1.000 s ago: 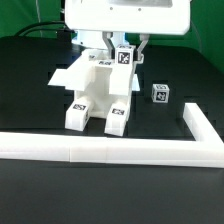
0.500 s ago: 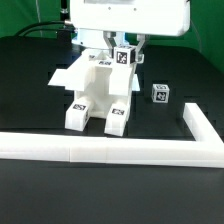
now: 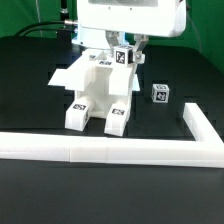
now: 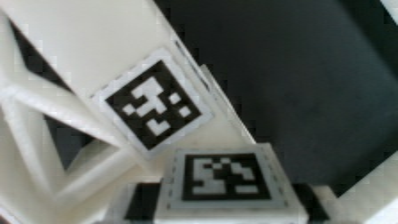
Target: Assemble chair
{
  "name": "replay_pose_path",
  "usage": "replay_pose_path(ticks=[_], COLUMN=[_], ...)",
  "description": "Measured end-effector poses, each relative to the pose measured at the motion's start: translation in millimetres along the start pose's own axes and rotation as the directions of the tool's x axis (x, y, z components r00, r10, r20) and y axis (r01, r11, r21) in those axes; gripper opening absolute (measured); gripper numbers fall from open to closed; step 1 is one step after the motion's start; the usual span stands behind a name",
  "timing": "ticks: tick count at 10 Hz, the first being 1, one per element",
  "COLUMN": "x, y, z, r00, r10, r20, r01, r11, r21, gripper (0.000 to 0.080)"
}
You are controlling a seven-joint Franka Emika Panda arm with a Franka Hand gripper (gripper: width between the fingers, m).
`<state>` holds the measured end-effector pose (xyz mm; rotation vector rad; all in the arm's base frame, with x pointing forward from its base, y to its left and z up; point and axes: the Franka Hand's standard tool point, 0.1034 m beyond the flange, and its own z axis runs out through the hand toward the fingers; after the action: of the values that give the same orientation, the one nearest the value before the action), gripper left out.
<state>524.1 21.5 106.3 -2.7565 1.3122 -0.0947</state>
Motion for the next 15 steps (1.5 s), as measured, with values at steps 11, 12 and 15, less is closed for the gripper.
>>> replay_pose_path(ticks=[11,12,15], x=[0.8,0.7,0.4], y=[0.9,0.9,-1.2], z=[0.0,0.0,-1.3], r00=[0.903,0.87,0.711], r10=[-0.43,-0.494,-0.703], r20=[0.003,0.003,0.002], r01=[0.43,0.494,0.703], r11=[0.903,0.87,0.711], r21=[-0.002,-0.002,-0.029], gripper=[0.0649,0.0649,0.0649])
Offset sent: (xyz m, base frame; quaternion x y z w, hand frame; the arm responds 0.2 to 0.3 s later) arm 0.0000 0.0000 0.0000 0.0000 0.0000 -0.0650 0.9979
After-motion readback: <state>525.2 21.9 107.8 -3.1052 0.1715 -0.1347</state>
